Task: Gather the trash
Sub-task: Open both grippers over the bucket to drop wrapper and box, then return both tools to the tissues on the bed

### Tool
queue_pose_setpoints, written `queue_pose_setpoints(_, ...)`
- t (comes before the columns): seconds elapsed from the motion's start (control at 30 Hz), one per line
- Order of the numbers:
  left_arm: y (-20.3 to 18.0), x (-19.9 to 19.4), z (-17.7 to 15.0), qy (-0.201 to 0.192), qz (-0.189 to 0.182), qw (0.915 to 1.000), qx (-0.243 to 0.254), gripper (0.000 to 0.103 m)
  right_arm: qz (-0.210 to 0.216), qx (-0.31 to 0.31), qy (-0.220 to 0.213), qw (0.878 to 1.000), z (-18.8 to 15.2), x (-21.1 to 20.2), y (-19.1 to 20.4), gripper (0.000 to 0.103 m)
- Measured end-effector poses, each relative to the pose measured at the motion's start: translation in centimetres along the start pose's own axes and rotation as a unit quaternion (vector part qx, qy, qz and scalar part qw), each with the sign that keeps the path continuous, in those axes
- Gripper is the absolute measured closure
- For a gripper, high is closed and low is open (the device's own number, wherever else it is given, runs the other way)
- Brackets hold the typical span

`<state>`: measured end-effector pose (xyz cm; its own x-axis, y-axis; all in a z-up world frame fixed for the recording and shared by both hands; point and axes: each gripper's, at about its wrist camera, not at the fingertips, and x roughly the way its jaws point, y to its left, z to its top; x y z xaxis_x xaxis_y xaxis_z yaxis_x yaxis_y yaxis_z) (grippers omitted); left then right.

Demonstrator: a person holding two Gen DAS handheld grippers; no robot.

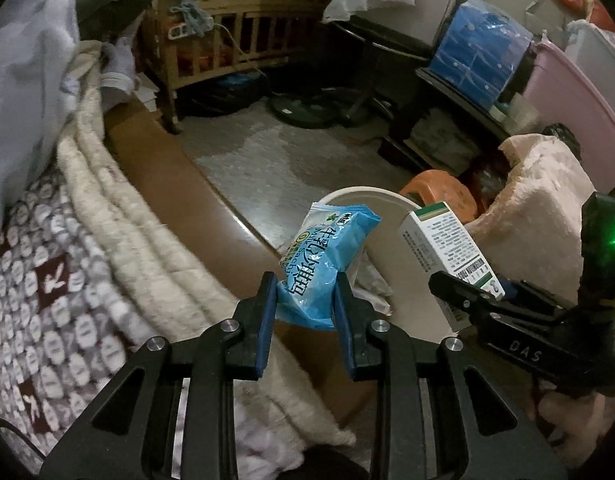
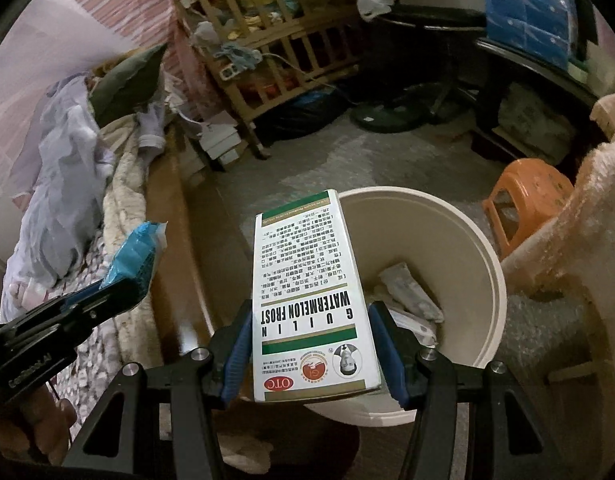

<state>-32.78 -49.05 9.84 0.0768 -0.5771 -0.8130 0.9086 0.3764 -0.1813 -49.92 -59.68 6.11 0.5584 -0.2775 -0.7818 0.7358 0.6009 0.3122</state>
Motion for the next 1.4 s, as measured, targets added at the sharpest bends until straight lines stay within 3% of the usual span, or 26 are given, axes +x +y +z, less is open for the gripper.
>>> queue_pose_setpoints(0.57, -1.9, 2.6, 1.3, 0.02, -0.063, 0.9977, -0.014, 0.075, -0.014, 0.035, 0.008, 0.999, 0.3, 1.2, -2.7, 0.048)
queue_pose_setpoints(0.63, -2.0, 2.6, 1.3, 0.018, -0.067, 0.9975, -0.014, 0.068, -0.018, 0.04, 0.003, 0.999, 0.6, 1.2, -3.0, 0.048)
queue_pose_setpoints(0.7, -1.9, 2.4, 1.3, 0.013, -0.077, 0.9968, -0.017, 0.046, -0.019, 0.041, 0.004, 0.999, 0.7, 1.3, -3.0, 0.048)
queue_pose_setpoints(0.77, -1.7, 2.2, 1.3, 0.009, -0.081, 0.9965, -0.021, 0.045, -0.025, 0.042, 0.002, 0.999, 0.8, 1.3, -2.9, 0.046)
queue_pose_setpoints(0.9, -0.9, 1.7, 1.2, 0.007, -0.07, 0.9972, -0.025, 0.045, -0.02, 0.045, 0.008, 0.999, 0.7, 1.5, -2.6, 0.042)
queue_pose_setpoints(1.1, 1.3, 0.3, 0.3, -0.008, -0.012, 0.9995, -0.03, 0.045, -0.008, 0.033, 0.022, 0.999, 0.1, 2.1, -1.0, 0.042)
queue_pose_setpoints(1.4, 7.1, -2.5, -1.8, -0.03, 0.055, 0.9963, -0.059, 0.045, 0.013, -0.024, 0.01, 1.0, 0.2, 1.5, 5.0, 0.042)
